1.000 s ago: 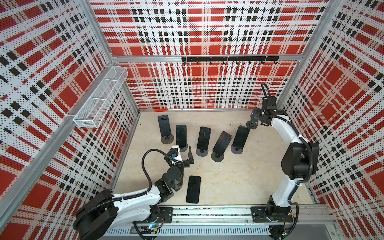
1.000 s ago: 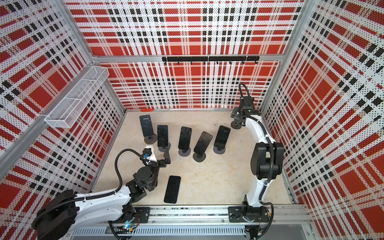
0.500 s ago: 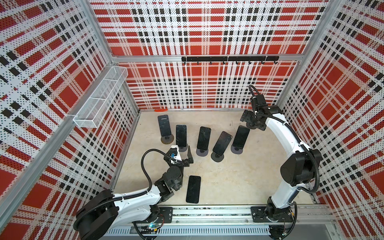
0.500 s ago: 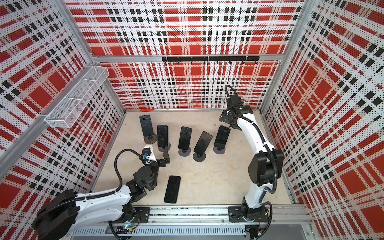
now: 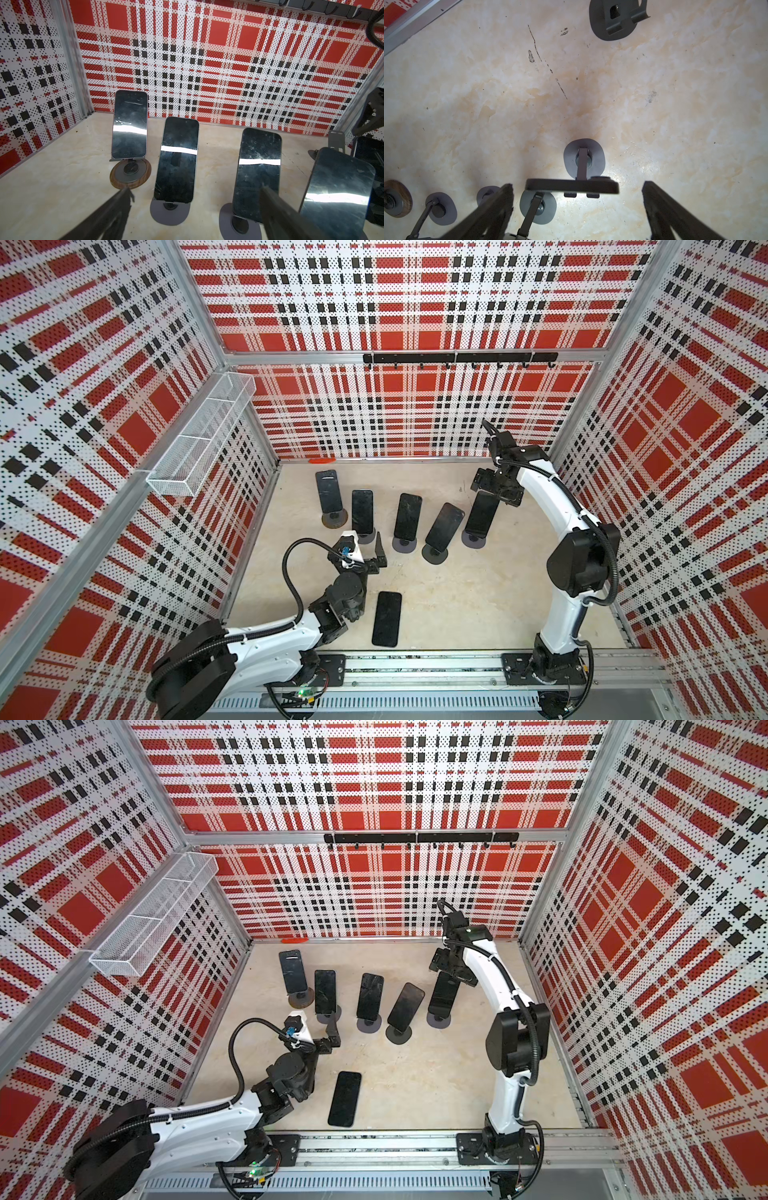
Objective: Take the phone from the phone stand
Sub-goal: 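Move the right gripper back over the nearest black phone on its stand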
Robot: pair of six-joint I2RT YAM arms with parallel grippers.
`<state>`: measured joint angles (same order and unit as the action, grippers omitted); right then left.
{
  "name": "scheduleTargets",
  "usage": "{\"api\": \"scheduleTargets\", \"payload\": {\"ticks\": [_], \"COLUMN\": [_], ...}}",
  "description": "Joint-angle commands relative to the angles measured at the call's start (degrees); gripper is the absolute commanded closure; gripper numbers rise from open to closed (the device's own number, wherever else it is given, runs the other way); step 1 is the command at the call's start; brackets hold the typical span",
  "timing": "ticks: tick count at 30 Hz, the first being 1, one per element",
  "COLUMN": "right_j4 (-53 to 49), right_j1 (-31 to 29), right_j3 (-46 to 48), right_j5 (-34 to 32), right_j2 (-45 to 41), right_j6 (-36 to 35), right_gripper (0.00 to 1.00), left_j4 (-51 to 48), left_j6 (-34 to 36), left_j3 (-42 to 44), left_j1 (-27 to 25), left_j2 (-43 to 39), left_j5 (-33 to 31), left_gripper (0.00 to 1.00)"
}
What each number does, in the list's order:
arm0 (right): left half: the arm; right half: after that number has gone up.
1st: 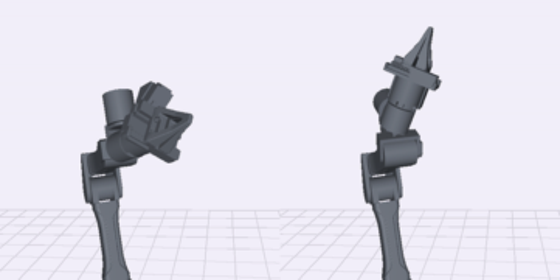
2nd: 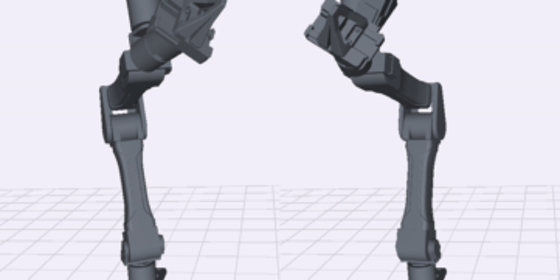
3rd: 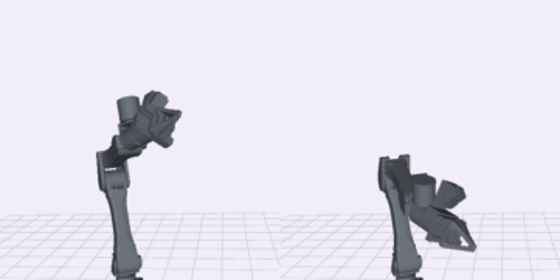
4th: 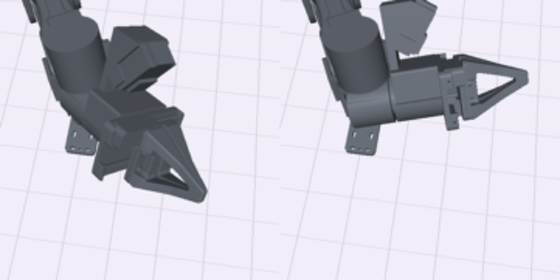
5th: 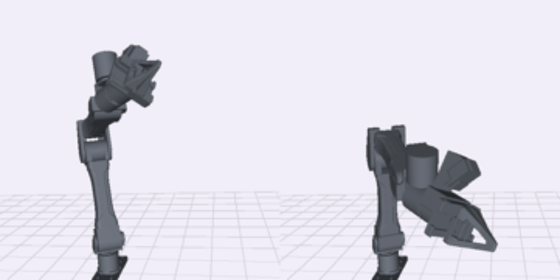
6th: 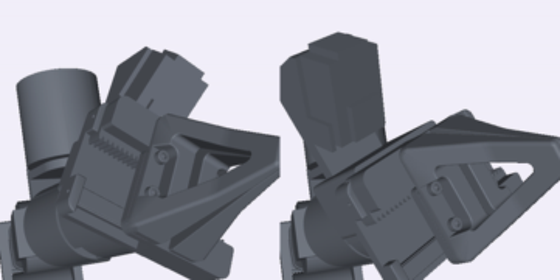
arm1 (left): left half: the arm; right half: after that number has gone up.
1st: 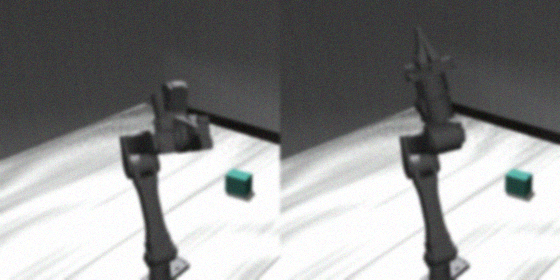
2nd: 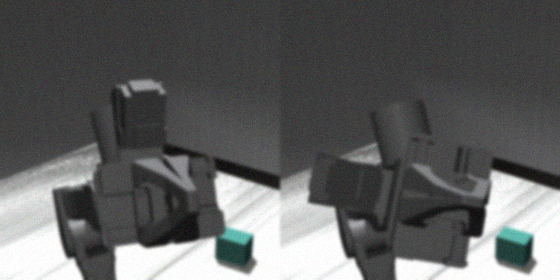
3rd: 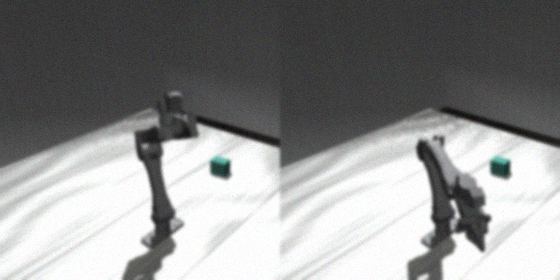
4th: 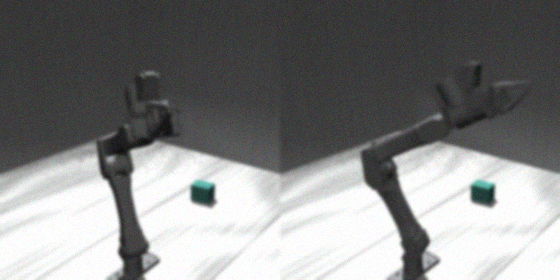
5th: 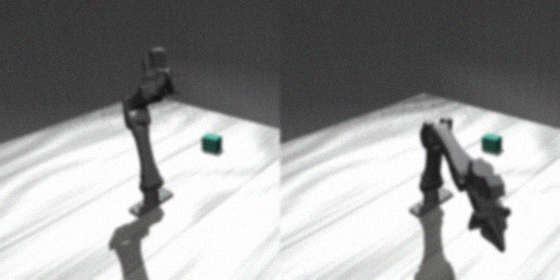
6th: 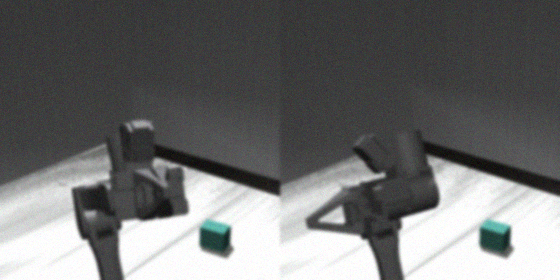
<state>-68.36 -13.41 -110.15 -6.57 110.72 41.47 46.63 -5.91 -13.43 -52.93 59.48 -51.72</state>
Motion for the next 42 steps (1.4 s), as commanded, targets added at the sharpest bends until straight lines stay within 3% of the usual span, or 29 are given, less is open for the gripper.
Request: {"api": "scheduleTargets", "payload": {"ticks": [1, 13, 27, 42], "right_j4": [-2.3, -0.1, 0.3, 0.9], "right_j1": [-0.4, -0.5, -0.5, -0.6], "right_j3": [-1.5, 0.8, 0.6, 1.2], "right_j5": [0.3, 0.7, 1.7, 1.8], "right_j2": [1.2, 1.7, 4.1, 4.9], "right_j6": [0.1, -1.3, -2.7, -3.4], "right_gripper": [0.0, 0.0, 0.14, 0.2], "left_j4": [-0.4, -0.4, -0.6, -0.6], "left_j6": [0.5, 0.8, 1.0, 1.1], "left_j3": [-0.7, -0.6, -0.5, -0.8], "left_j1": [-0.8, -0.9, -1.2, -1.3], "left_j2": [-0.1, -0.9, -1.1, -0.8], "left_j5": [-0.6, -0.8, -0.4, 0.1], "left_gripper": [0.02, 0.02, 0.02, 0.02]}}
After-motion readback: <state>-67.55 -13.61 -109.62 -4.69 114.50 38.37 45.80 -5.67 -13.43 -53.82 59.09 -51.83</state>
